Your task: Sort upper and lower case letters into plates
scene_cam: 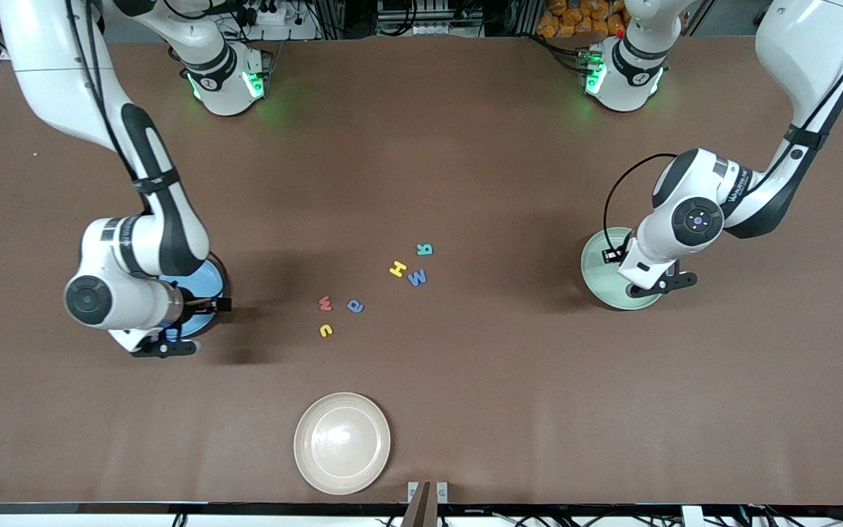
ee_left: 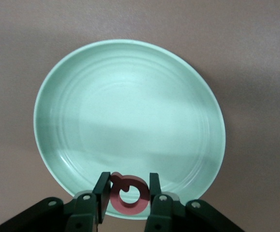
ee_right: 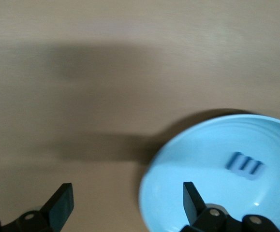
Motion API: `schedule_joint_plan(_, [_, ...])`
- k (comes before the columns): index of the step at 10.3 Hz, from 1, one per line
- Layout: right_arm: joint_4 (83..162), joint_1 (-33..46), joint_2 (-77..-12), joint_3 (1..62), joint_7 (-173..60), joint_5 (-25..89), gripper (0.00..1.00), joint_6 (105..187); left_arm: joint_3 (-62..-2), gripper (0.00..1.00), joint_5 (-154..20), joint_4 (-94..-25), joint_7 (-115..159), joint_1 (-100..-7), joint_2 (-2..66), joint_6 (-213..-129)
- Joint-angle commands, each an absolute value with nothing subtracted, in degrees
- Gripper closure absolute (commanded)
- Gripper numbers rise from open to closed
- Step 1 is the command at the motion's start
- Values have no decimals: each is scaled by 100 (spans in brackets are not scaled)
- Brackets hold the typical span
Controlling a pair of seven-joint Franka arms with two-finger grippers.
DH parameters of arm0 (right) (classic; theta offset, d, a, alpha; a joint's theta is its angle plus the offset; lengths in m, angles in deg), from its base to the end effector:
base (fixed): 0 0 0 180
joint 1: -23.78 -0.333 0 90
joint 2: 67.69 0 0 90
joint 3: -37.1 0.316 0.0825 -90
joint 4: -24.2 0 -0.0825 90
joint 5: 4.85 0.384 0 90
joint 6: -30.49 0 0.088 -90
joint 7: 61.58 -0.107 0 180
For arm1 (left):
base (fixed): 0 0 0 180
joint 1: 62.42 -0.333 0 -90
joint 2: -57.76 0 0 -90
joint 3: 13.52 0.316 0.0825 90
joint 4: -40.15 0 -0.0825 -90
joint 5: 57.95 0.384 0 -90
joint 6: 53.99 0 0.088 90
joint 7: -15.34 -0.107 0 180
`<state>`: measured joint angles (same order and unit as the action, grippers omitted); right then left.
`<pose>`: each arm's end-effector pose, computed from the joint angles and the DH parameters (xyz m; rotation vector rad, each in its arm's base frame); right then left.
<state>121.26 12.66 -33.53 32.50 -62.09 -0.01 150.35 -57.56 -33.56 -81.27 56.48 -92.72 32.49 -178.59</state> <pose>0.6491 0.0830 0.2360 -3.1142 -0.1012 0.3073 0.5354 -0.1159 0.2388 -3.0003 -0.3066 0.2867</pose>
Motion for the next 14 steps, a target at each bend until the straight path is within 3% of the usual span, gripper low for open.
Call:
schedule_joint_plan(1, [12105,930,-3438,3244,-6263,95,0,15186,-5852,38,-3344,-8175,5586,-9371,3271,-17924])
schedule_joint_plan(2, [12114,754,-3438,3244,-6264,121,0,15265,-5852,8,-3335,-8175,5578,-9363,3262,-17924])
schedule_joint_plan(3, [12114,630,-3429,3244,-6255,121,0,15362,-5852,1,-3334,-8167,5586,-9336,3262,-17924])
schedule_joint_plan(8, [12149,-371,-3289,3235,-6580,613,0,16337,-5878,0,-3422,-7983,7030,-8619,3219,-17924])
schedule_joint_plan(14, [12412,-469,-3007,3235,-6141,587,0,16602,-5861,0,-3431,-7218,8977,-7316,2762,-17915])
